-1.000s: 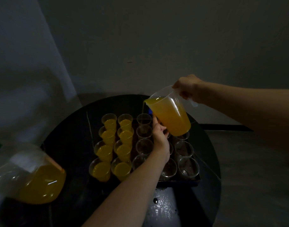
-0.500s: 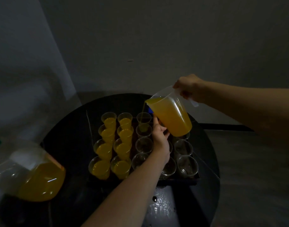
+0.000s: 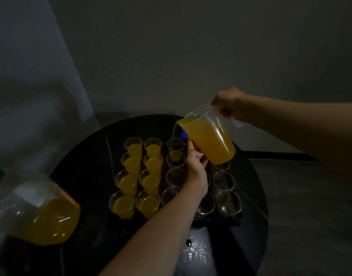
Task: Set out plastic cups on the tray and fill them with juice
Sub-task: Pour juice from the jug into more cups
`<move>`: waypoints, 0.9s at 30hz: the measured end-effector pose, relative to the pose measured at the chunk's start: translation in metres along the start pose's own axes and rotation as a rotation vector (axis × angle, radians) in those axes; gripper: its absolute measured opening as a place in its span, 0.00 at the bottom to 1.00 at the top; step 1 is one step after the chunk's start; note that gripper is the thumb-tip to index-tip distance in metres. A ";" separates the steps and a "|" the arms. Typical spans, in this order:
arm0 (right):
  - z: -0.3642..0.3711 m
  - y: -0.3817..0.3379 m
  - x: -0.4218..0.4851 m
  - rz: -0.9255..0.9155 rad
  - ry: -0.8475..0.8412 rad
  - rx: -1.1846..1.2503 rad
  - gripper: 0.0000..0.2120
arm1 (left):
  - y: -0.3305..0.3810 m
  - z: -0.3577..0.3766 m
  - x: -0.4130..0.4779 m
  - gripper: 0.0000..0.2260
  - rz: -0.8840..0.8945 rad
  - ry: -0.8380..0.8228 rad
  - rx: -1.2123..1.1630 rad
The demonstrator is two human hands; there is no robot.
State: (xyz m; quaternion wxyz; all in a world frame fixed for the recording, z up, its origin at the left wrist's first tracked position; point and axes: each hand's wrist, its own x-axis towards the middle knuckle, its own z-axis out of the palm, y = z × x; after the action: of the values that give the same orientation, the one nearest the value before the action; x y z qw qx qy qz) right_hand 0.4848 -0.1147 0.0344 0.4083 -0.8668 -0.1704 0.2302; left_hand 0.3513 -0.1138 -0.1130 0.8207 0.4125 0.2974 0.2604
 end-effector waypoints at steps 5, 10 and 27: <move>-0.002 0.000 -0.004 0.006 -0.004 -0.013 0.07 | -0.001 0.000 -0.001 0.30 -0.005 0.012 0.004; -0.003 0.000 -0.009 -0.003 -0.016 -0.022 0.08 | -0.002 0.000 -0.003 0.30 -0.002 0.003 0.003; -0.010 -0.006 -0.009 0.016 0.022 -0.056 0.10 | 0.000 0.005 0.001 0.30 -0.006 -0.036 -0.033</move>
State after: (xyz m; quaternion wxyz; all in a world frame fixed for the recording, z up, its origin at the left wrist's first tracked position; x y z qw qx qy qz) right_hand 0.4821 -0.1221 0.0471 0.3841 -0.8816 -0.1653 0.2188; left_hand 0.3554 -0.1155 -0.1106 0.8333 0.4029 0.2794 0.2555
